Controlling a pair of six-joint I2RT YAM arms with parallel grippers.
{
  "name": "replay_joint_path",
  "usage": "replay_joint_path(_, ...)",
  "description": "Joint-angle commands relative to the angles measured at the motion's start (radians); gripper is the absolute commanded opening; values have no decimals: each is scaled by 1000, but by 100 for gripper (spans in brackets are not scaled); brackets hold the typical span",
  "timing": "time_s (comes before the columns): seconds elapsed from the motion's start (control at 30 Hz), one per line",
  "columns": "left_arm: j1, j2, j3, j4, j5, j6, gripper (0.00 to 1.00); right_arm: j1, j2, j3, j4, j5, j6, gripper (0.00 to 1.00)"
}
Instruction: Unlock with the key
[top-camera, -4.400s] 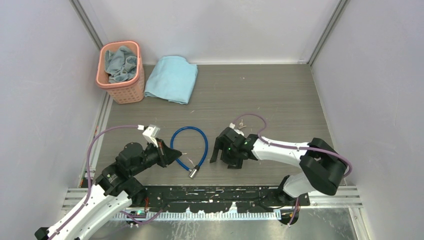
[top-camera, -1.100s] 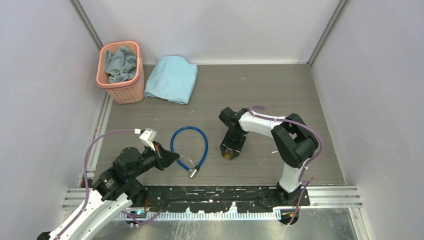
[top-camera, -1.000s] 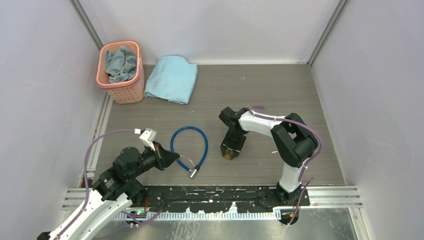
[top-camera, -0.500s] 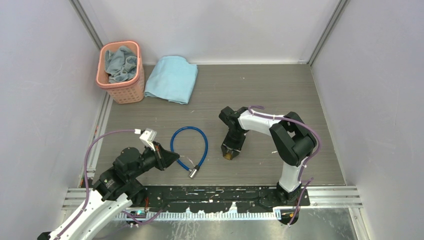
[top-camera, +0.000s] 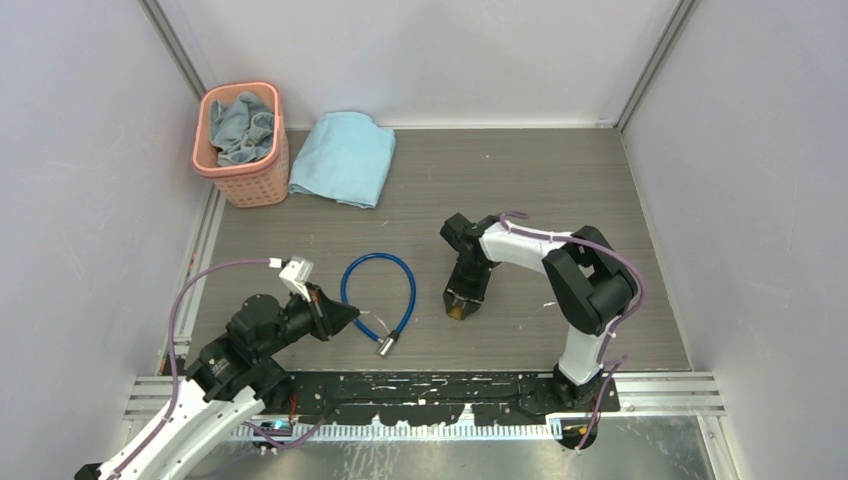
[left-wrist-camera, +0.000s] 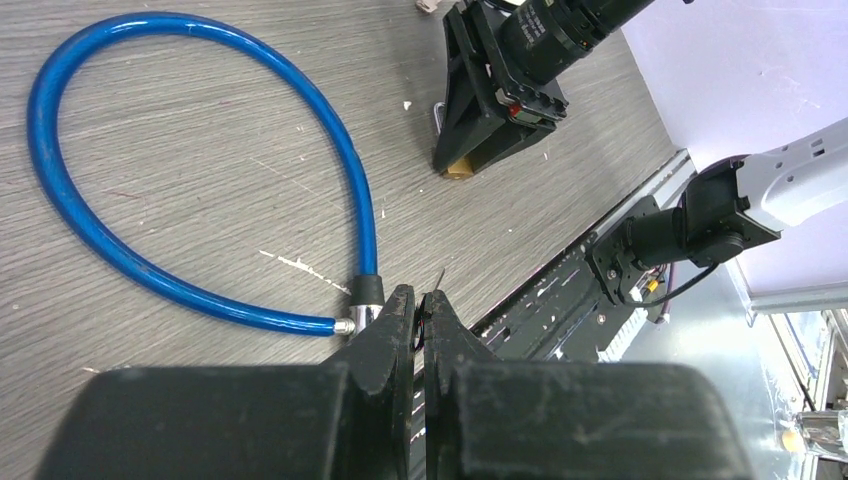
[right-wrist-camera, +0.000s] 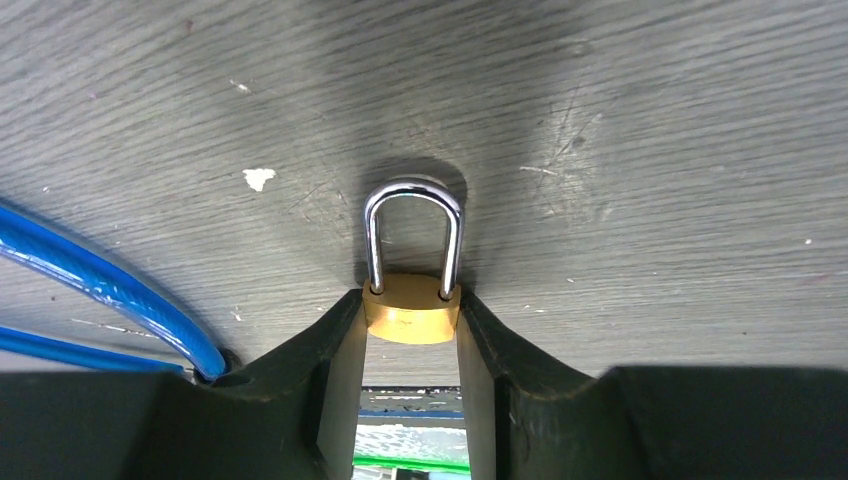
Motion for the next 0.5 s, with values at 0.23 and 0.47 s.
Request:
replay_joint_path(0.23, -3, 1, 49, 9, -42, 0, 0, -5, -268, -181, 338, 76, -10, 1)
replay_joint_path(0.47, -4, 9, 66, 11, -113, -9, 0, -5, -415, -249, 495, 3, 0, 1)
